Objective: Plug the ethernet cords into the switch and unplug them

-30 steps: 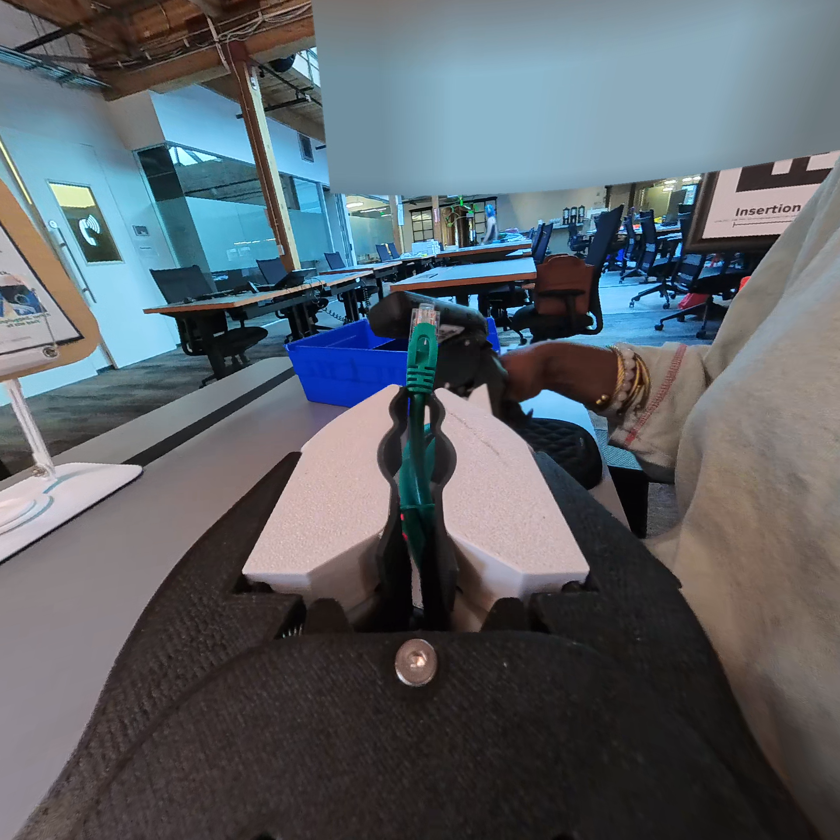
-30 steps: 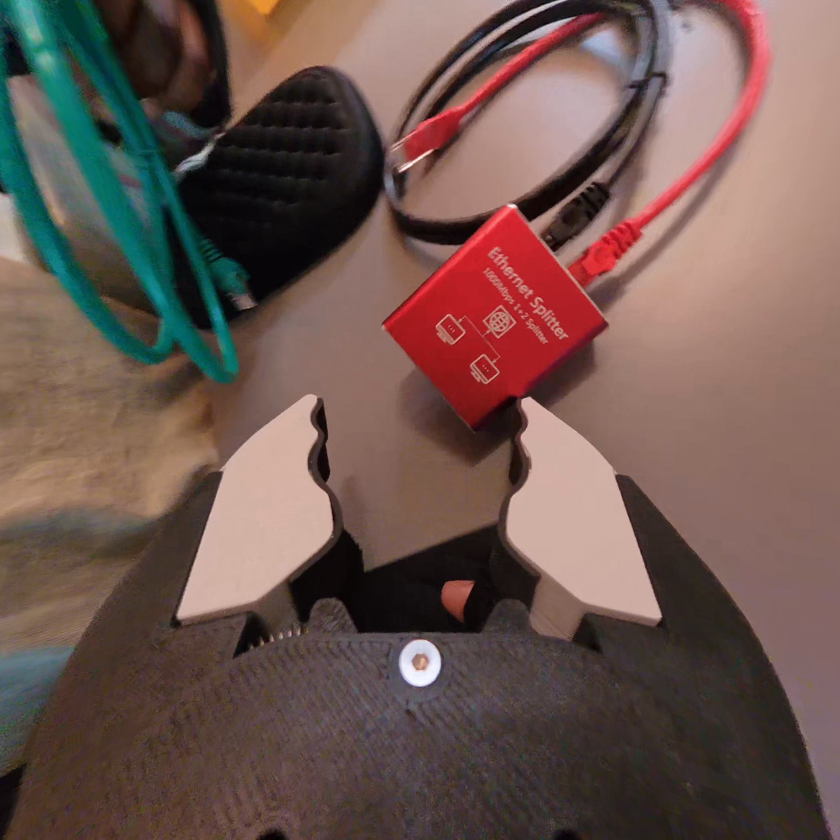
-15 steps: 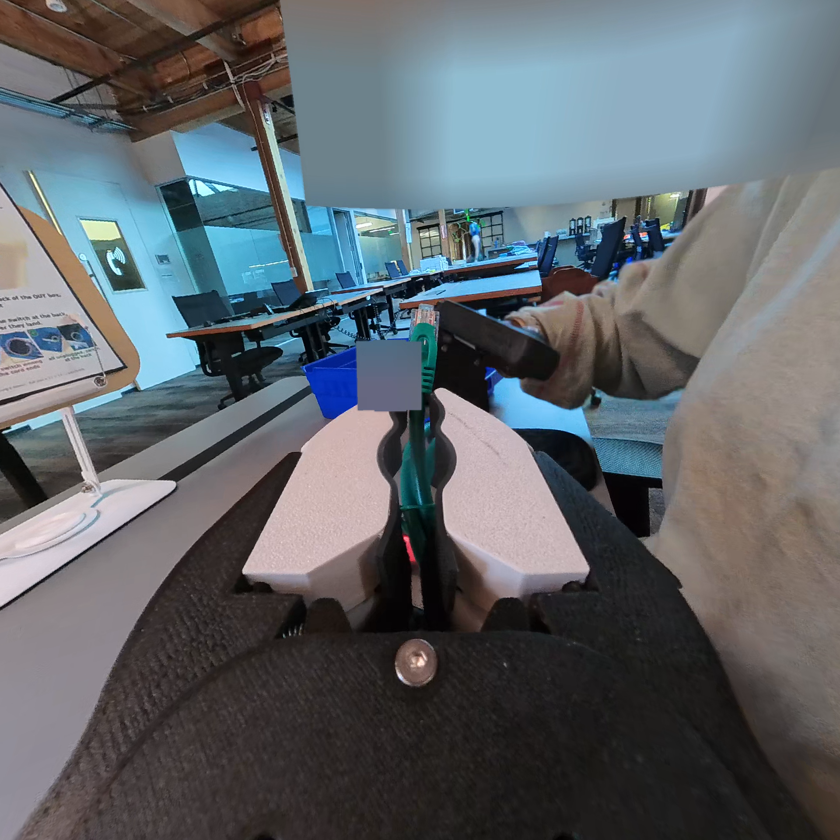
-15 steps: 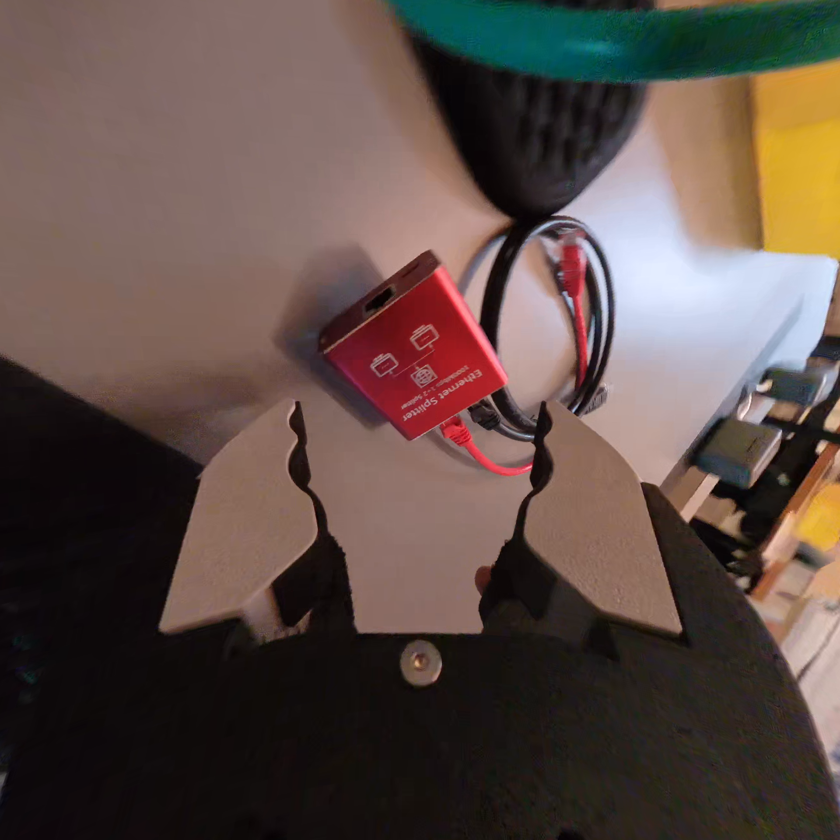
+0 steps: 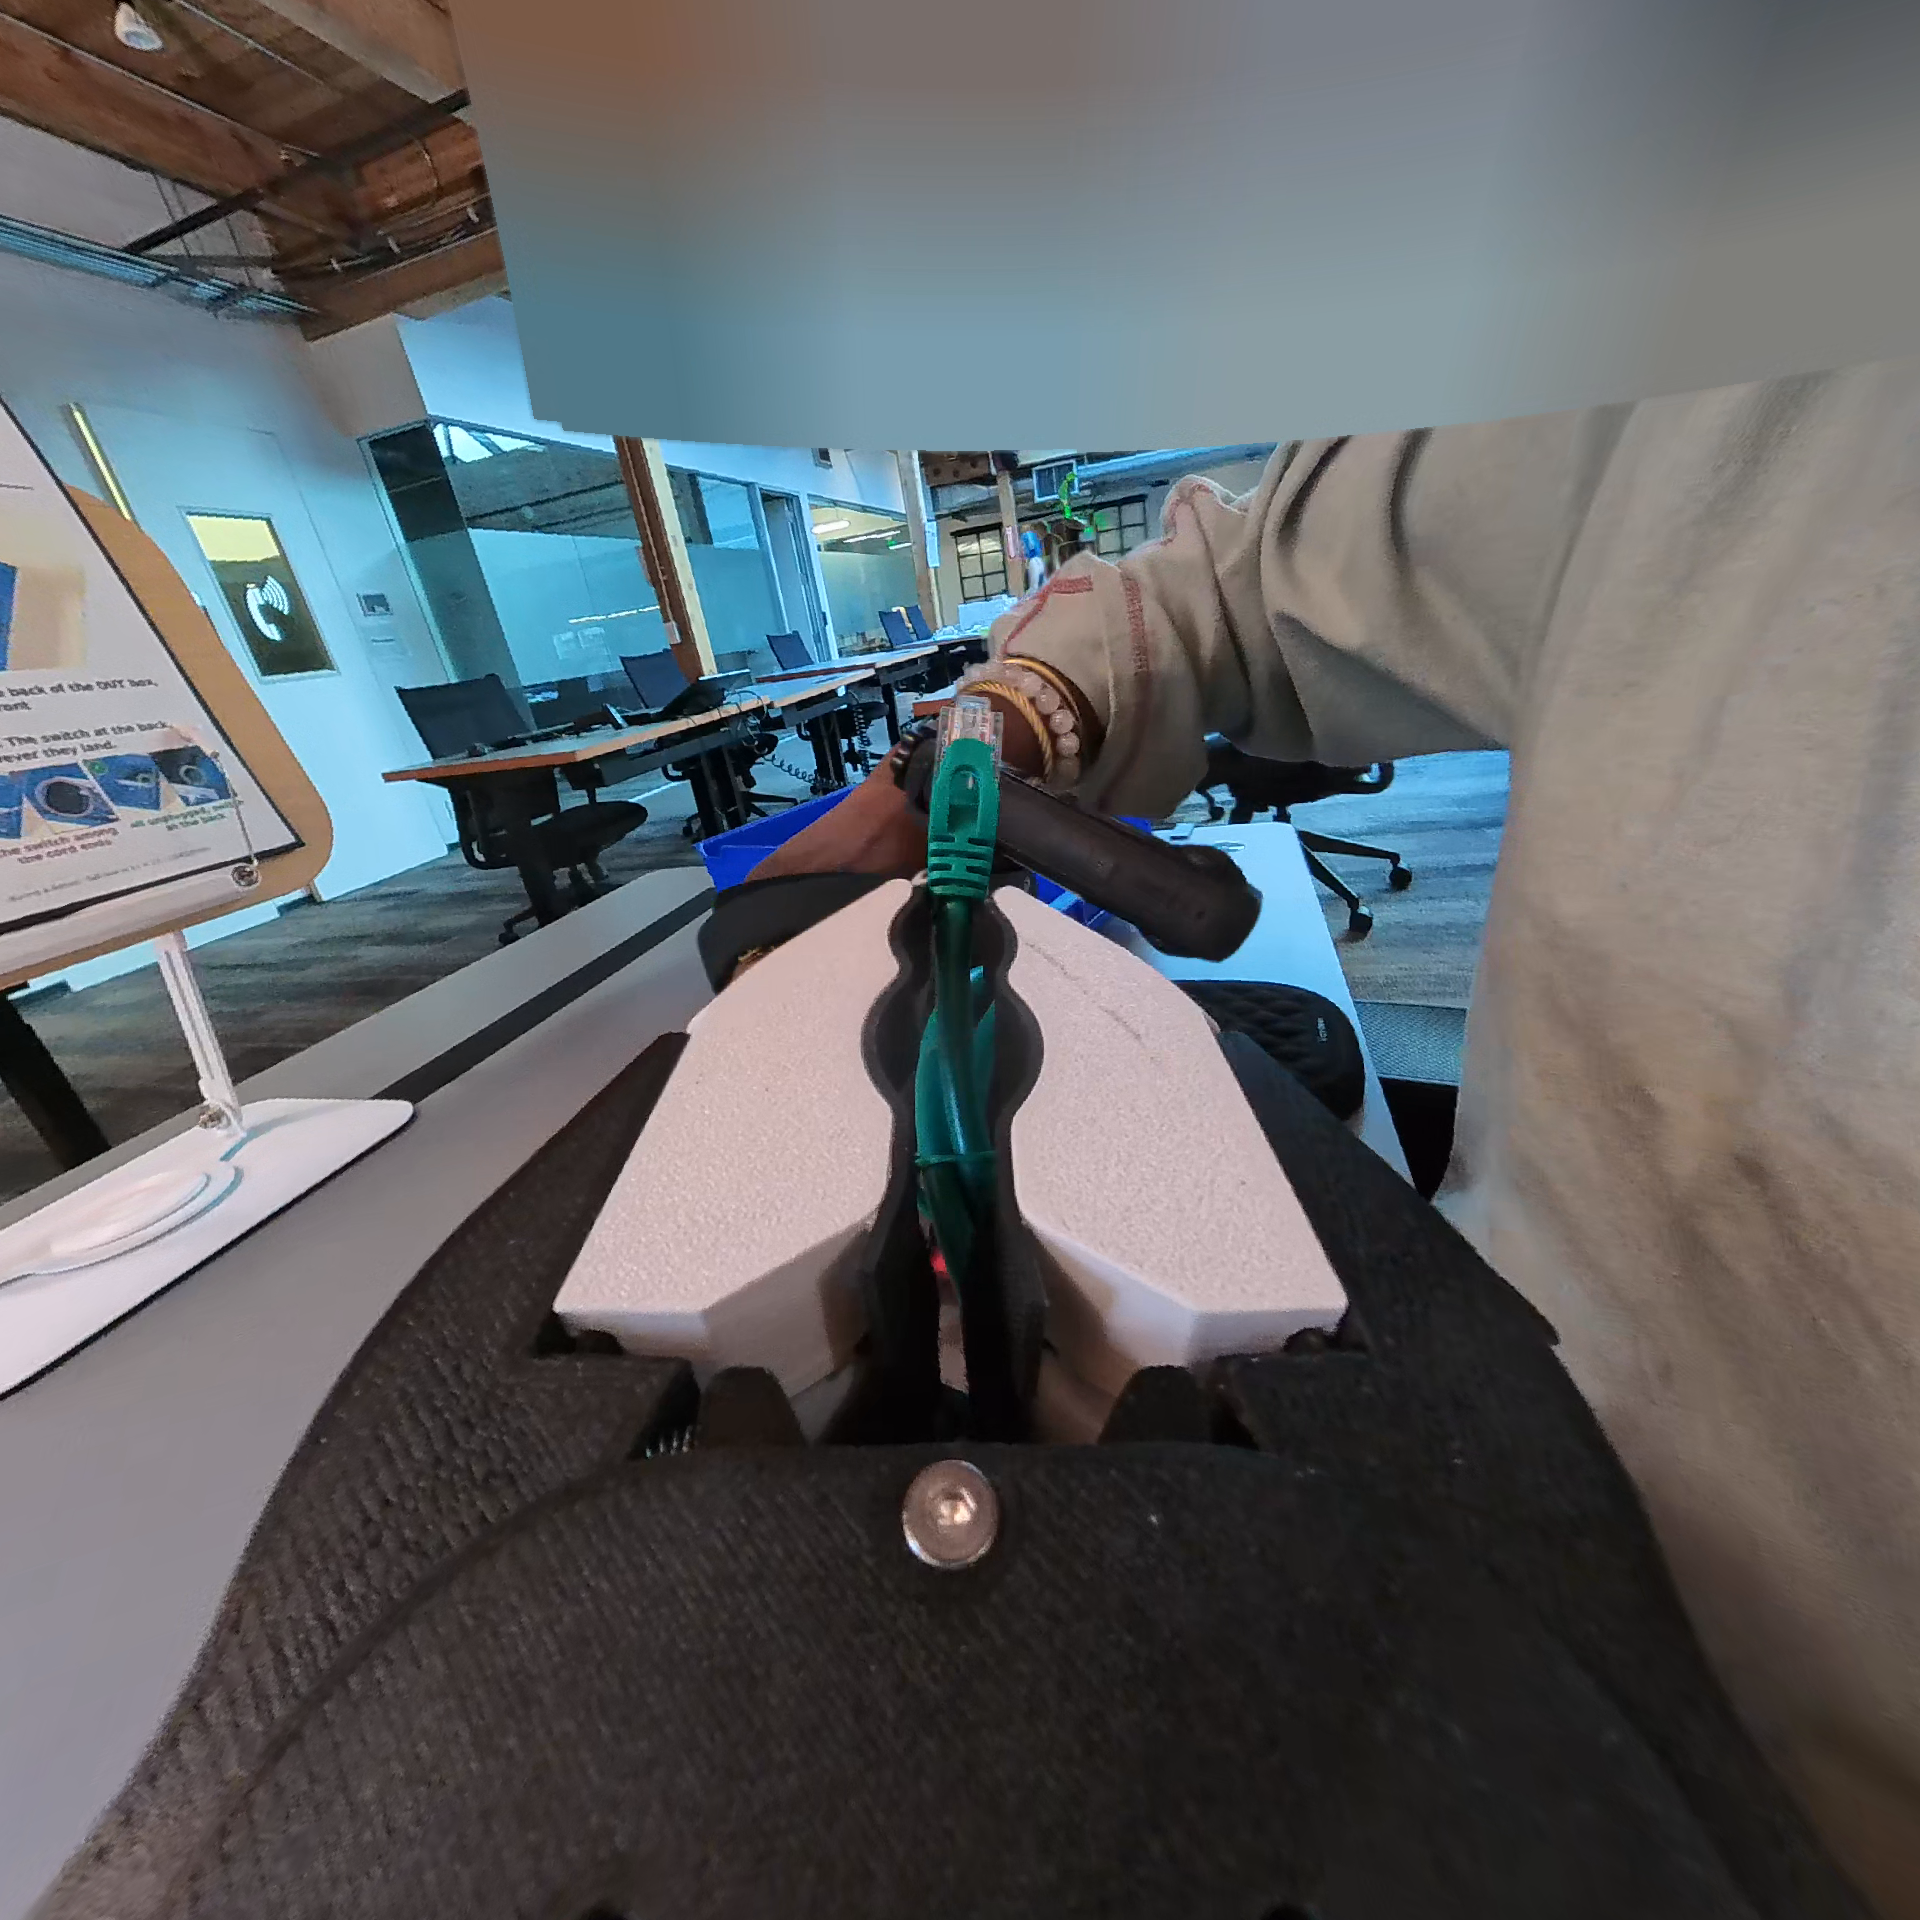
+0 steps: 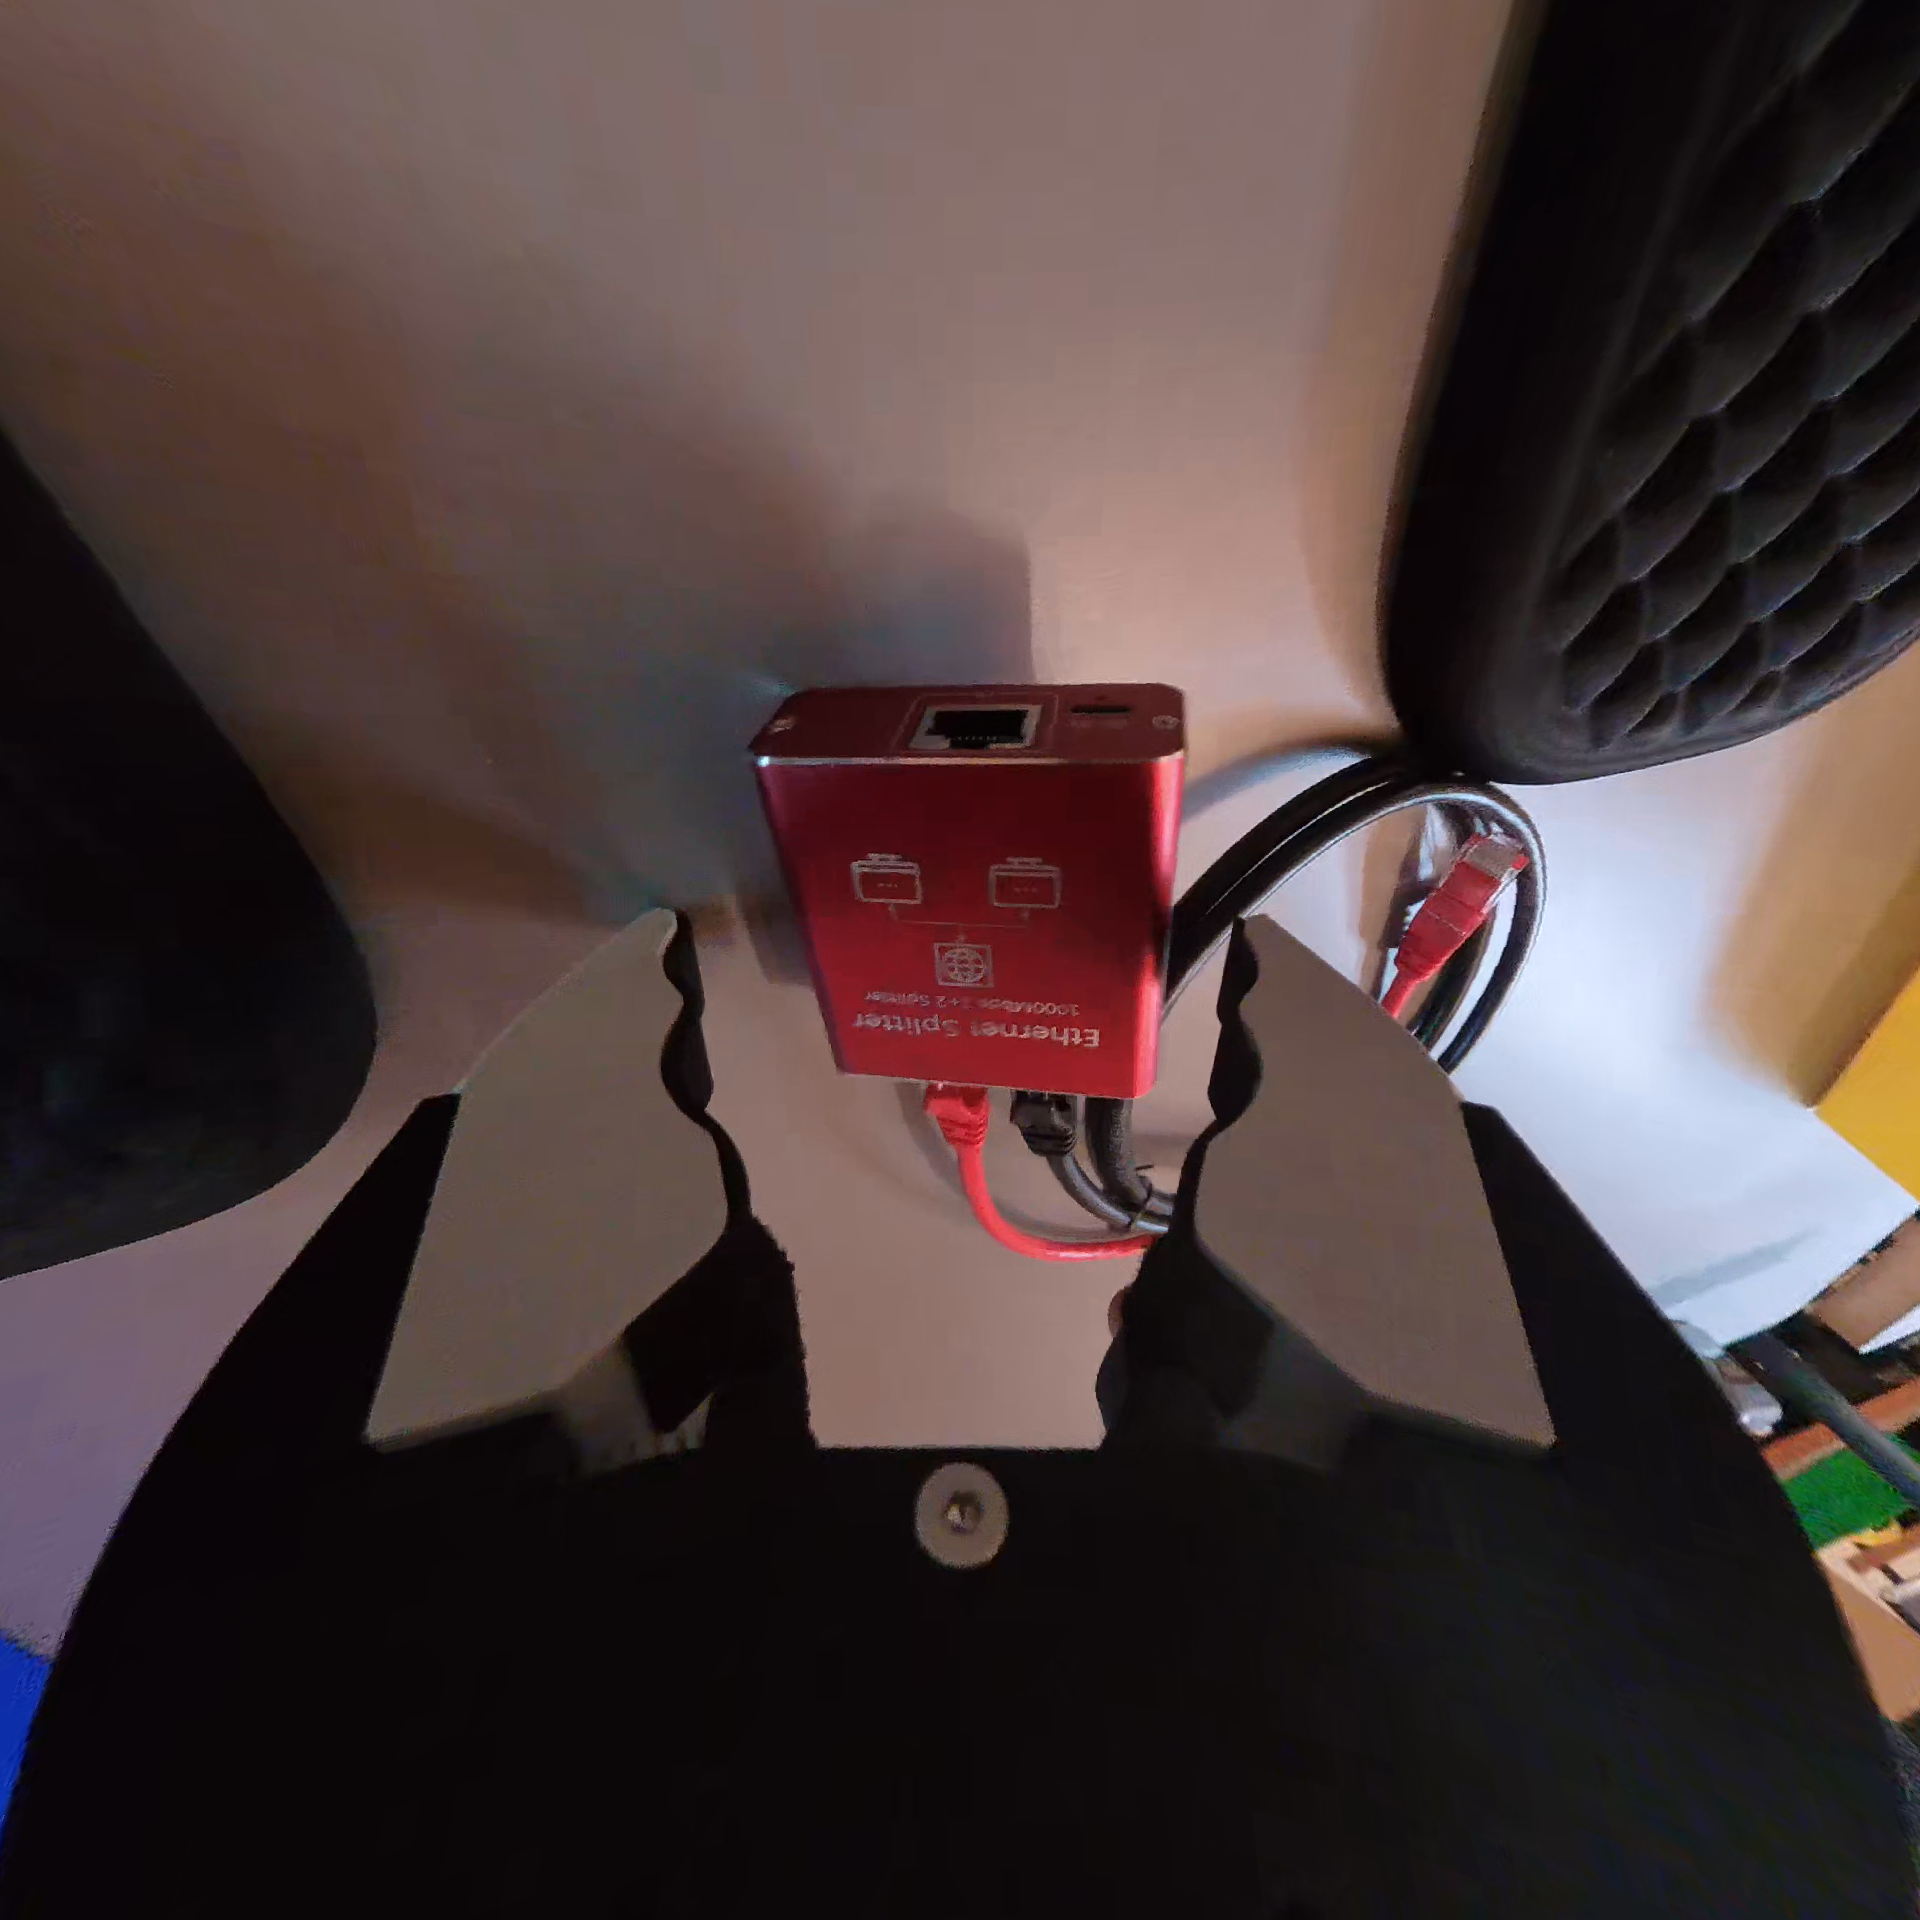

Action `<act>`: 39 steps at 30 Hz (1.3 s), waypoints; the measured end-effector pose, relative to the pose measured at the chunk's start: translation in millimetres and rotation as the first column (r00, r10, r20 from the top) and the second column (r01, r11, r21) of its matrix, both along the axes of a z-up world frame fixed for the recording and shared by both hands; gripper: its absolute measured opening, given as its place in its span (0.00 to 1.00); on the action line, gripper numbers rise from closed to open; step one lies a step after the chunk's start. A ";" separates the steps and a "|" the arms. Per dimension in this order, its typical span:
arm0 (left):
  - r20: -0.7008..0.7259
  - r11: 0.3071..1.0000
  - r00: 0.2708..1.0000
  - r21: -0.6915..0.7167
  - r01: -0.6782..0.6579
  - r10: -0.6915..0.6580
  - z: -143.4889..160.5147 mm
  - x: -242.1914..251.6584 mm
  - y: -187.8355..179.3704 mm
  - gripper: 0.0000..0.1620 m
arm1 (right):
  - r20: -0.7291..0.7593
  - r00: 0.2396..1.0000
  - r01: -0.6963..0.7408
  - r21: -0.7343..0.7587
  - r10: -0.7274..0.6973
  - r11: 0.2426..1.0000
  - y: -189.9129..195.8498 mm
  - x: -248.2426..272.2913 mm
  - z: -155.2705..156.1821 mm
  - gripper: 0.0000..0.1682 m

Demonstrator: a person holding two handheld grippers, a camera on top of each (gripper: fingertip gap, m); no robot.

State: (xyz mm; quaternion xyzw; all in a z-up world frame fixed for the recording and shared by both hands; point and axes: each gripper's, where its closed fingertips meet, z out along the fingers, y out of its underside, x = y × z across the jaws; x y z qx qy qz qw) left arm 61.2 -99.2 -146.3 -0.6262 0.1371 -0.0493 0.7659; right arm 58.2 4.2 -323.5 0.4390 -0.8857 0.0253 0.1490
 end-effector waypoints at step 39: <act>-0.420 0.686 0.906 -0.671 -0.281 -0.040 -76.3 -1.6 52.5 0.05 | 0.541 0.246 0.960 -0.025 -0.804 0.277 9.1 33.3 83.3 0.41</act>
